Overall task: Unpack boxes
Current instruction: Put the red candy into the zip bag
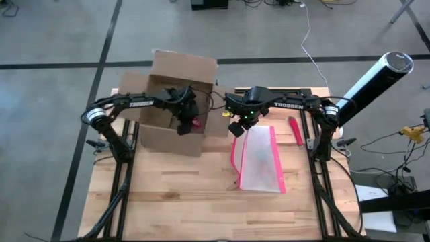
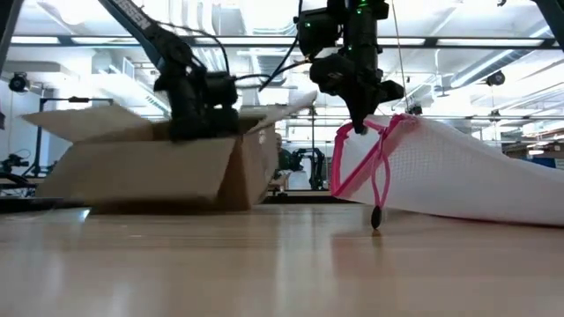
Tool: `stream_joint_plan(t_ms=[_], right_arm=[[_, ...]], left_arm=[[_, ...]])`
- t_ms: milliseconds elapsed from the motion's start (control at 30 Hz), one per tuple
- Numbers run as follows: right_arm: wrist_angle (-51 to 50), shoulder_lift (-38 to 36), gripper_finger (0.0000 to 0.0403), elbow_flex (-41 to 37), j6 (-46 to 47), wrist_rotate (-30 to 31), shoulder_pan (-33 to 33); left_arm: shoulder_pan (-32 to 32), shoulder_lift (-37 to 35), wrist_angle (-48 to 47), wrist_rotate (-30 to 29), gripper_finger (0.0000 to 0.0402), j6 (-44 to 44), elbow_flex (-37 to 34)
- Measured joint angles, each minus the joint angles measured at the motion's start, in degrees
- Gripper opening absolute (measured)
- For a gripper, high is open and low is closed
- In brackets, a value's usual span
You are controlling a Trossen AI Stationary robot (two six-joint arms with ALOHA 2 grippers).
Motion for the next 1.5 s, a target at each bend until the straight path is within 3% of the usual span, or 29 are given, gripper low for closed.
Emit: stream_joint_plan(t_ms=[333, 533, 1033, 1500], right_arm=[[0.0, 0.0, 0.0, 0.0, 0.7, -0.1, -0.3], [0.1, -0.3, 0.0, 0.0, 0.9, -0.9, -0.3], [0.9, -2.6, 0.0, 6.3, 0.8, -1.7, -0.3], [0.5, -5.9, 0.0, 15.7, -0.3, -1.5, -1.5]], left_arm=[[-0.5, -15.6, -2.1, 0.7, 0.0, -2.5, 5.7], [-3.8, -21.4, 2.9, 6.6, 0.0, -3.7, 8.4], [-20.0, -15.2, 23.9, 6.2, 0.0, -6.3, 9.2], [-22.6, -13.8, 26.9, 3.1, 0.0, -7.1, 9.2]])
